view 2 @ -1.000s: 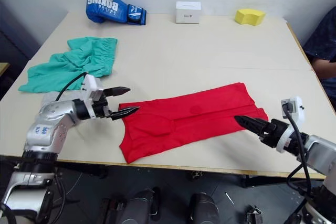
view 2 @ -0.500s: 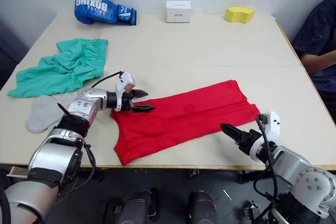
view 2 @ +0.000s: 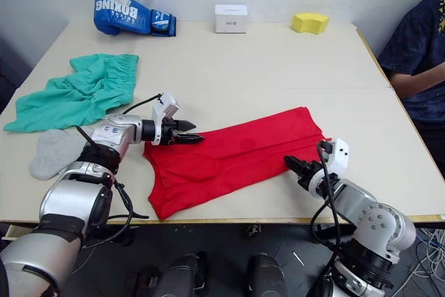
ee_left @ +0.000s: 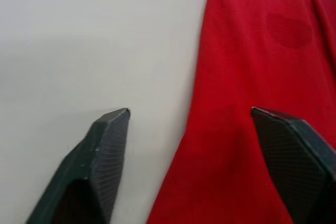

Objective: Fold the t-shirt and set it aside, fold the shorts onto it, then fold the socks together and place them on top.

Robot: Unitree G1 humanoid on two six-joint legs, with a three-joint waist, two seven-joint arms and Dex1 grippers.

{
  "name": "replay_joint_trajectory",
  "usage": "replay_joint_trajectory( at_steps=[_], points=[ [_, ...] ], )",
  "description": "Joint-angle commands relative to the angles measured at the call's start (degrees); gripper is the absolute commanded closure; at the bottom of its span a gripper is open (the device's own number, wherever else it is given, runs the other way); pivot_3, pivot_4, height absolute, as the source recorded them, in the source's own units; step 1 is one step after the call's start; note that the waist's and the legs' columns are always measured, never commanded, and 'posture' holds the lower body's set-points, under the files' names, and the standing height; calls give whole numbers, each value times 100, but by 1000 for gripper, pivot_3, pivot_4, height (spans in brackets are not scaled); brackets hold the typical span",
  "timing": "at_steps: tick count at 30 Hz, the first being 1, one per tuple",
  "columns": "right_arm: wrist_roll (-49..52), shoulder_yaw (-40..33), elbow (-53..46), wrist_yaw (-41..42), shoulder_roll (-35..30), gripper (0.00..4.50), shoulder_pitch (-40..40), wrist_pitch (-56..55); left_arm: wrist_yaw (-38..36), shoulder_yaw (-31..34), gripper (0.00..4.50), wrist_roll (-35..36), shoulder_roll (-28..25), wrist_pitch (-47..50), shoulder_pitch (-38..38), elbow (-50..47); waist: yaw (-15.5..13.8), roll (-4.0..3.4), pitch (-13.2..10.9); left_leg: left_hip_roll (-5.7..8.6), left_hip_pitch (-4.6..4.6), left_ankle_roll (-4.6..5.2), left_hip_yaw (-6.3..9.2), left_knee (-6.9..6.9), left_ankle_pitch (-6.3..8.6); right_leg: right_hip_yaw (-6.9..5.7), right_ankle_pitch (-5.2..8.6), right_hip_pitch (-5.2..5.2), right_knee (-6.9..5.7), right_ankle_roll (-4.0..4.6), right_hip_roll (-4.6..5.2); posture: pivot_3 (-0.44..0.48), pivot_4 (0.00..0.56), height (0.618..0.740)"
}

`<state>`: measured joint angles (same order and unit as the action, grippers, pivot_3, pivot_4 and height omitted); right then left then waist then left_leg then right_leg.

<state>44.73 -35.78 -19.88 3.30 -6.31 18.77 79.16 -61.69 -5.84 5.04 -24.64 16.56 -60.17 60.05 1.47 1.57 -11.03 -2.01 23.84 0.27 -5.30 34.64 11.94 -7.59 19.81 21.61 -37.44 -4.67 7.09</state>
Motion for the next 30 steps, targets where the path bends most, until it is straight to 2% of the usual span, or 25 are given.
replay_joint_trajectory(
  at_steps=[1,3,4,9,13,15,20,26,30],
  points=[
    [-116,367,173,0,110,3571,-122,-268,-316,-147,1869,-89,67,202,293,-314,20,0,0,-1,0,-2,-2,-1,1,1,0,0,0,0,0,0,150,740],
    [-127,428,221,22,75,4303,-110,-398,-351,-201,2508,-114,70,282,486,-626,30,0,0,-4,-3,-4,-8,-2,6,5,1,1,1,2,0,0,150,740],
    [-139,478,258,65,9,4499,-95,-452,-328,-159,2801,-52,92,476,563,-779,28,5,3,-5,-5,-5,-10,-3,7,6,2,1,0,3,0,0,150,740],
    [-169,644,679,422,-573,4500,176,-711,233,169,4457,135,120,821,1167,-1704,22,6,4,-8,-8,4,-19,7,15,17,2,-2,2,3,15,0,150,740],
    [-344,904,1370,802,-1055,4500,574,-1086,672,561,4486,522,122,1647,1783,-2841,31,5,3,-6,-12,6,-25,5,17,16,2,-3,-1,3,32,0,150,740],
    [-684,1354,2067,1181,-1280,4500,984,-1597,1074,877,4486,757,112,2074,2252,-3766,55,2,1,-7,-15,5,-30,4,19,18,2,-3,-1,2,32,0,150,740],
    [-1544,2230,3658,1968,-1616,4500,1891,-2935,1838,1169,4486,1036,124,2768,3269,-5649,102,-3,-2,-13,-25,-2,-46,-2,18,28,3,-2,-1,1,30,0,150,740],
    [-2460,3012,5797,2951,-1784,4500,3117,-4420,2918,1512,4486,1368,575,3297,4573,-7779,87,-2,-4,-11,-28,-9,-61,5,15,45,2,-2,1,1,35,0,150,740],
    [-2679,3024,6669,3125,-1812,4500,3581,-4740,3390,1647,4486,1570,873,3488,5055,-8434,13,-2,-4,-11,-27,-11,-68,10,16,51,2,-2,3,0,36,0,150,740]
  ],
)
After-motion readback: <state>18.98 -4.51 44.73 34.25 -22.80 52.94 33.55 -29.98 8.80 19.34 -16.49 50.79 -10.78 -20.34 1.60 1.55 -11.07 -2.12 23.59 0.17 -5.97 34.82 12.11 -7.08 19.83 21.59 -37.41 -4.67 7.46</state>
